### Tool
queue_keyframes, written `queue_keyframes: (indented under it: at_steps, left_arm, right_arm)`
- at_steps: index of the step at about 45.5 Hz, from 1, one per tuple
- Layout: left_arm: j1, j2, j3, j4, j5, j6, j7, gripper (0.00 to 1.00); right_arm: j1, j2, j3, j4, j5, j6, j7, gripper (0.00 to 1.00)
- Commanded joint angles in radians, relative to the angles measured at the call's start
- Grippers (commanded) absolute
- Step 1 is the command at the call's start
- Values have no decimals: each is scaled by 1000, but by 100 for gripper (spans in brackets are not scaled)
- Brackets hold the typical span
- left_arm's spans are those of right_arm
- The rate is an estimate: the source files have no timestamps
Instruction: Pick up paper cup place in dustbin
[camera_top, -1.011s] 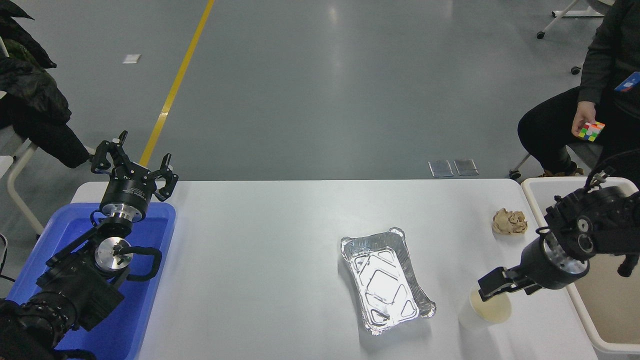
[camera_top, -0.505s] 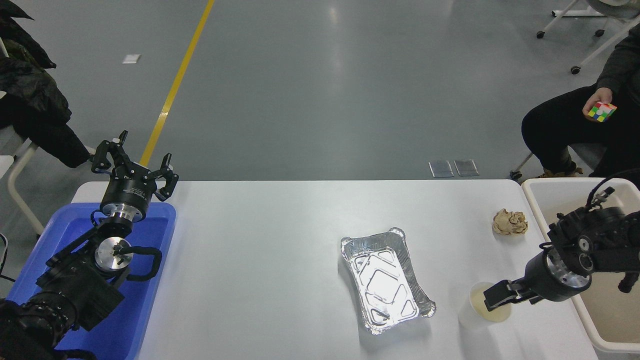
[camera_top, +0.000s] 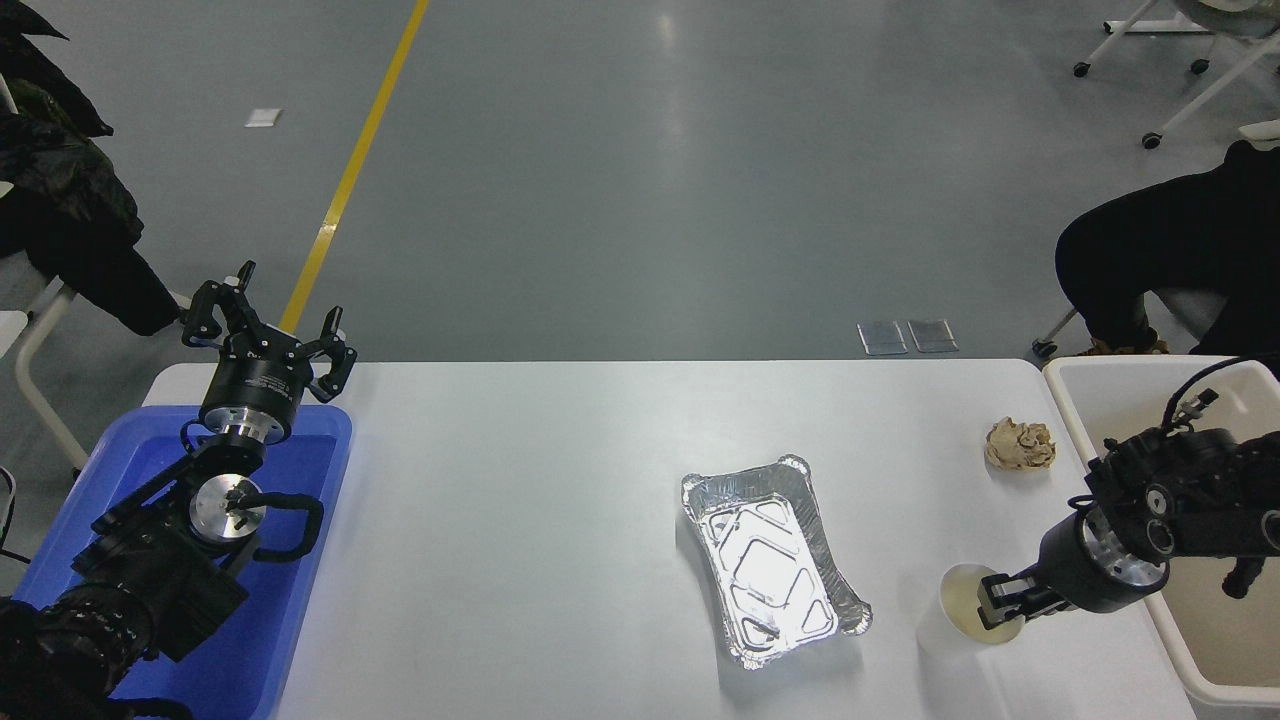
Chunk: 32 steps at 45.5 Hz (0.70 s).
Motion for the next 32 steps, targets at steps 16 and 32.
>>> queue_keyframes:
  at_steps: [16,32]
  left_arm:
    - [0,0,0,0,0,0,0,99]
    - [0,1,0,0,0,0,0,99]
  right_arm:
    - [102,-58,14,83,20,12,1,0]
    - [392,-173,-82,262,72,70,-4,0]
